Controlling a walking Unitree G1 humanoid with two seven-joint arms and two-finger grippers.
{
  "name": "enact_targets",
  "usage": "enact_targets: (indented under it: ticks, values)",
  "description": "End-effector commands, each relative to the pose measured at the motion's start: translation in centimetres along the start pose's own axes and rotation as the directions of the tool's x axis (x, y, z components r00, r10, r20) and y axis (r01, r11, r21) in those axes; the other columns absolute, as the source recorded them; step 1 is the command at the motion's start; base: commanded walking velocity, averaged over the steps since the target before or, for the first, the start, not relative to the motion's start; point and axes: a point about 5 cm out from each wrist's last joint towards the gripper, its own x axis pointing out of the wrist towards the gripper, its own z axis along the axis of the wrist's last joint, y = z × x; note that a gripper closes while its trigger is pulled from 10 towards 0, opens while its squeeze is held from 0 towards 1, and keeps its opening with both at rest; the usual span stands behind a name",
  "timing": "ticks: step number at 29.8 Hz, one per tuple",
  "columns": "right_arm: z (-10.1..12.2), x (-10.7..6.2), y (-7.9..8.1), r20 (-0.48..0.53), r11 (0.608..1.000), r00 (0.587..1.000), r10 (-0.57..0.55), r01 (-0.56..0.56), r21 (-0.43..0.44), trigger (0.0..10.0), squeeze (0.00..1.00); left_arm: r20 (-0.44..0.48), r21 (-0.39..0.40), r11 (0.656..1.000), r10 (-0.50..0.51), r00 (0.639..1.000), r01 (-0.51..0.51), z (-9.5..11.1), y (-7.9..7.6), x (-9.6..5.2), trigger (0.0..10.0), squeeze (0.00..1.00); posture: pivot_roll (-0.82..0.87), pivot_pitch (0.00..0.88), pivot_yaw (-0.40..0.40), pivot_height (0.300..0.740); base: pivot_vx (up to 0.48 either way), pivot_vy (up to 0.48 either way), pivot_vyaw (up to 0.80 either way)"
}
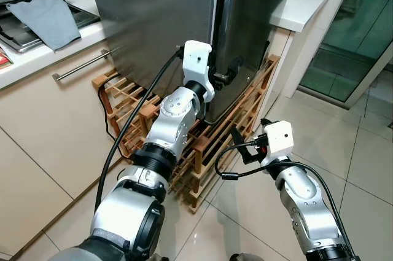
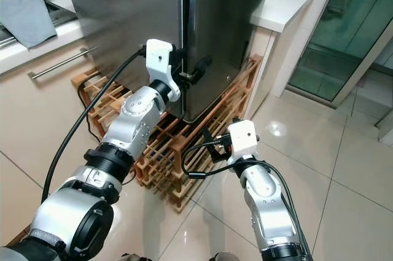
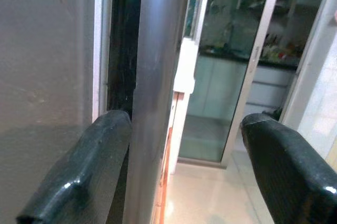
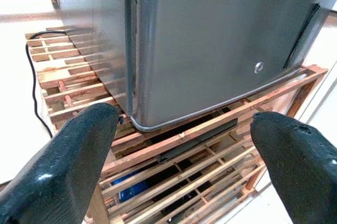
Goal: Restocking fridge
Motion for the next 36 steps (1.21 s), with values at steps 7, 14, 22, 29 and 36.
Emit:
enact_targets:
  ticks: [7,14,22,29,36]
  values:
    - [0.1,-0.1,-0.1,0.012,1.0,1.0,-0.021,0.021,0.014,10.0,0.0,-0.022,0.033,0.998,0.062,0.998,-0.061,0.3,0.0,1.1,10.0,0.0,-0.17,0.0,0.052,0.74,0.0,0.0,0.0]
    - [0.0,-0.2,0.2,0.008,1.0,1.0,-0.021,0.021,0.019,10.0,0.0,-0.024,0.017,0.999,0.041,0.999,-0.04,0.6,-1.3,1.8,10.0,0.0,-0.18,0.0,0.056,0.74,0.0,0.0,0.0]
    - [0.1,-0.2,0.1,0.01,1.0,1.0,-0.025,0.024,0.017,10.0,0.0,-0.044,-0.034,0.999,0.019,0.999,-0.021,0.4,-2.4,2.4,10.0,0.0,-0.18,0.0,0.058,0.74,0.0,0.0,0.0]
    - [0.2,-0.1,0.1,0.013,1.0,1.0,-0.021,0.021,0.014,10.0,0.0,-0.116,-0.008,0.998,0.066,0.991,-0.067,-0.2,-2.8,2.8,10.0,0.0,-0.19,0.0,0.062,0.74,0.0,0.0,0.0]
    - [0.3,-0.1,0.3,0.019,1.0,1.0,-0.017,0.016,0.011,10.0,0.0,-0.101,-0.035,0.99,-0.138,0.985,0.135,0.8,-7.6,4.0,10.0,0.0,-0.2,0.0,0.067,0.74,0.0,0.0,0.0]
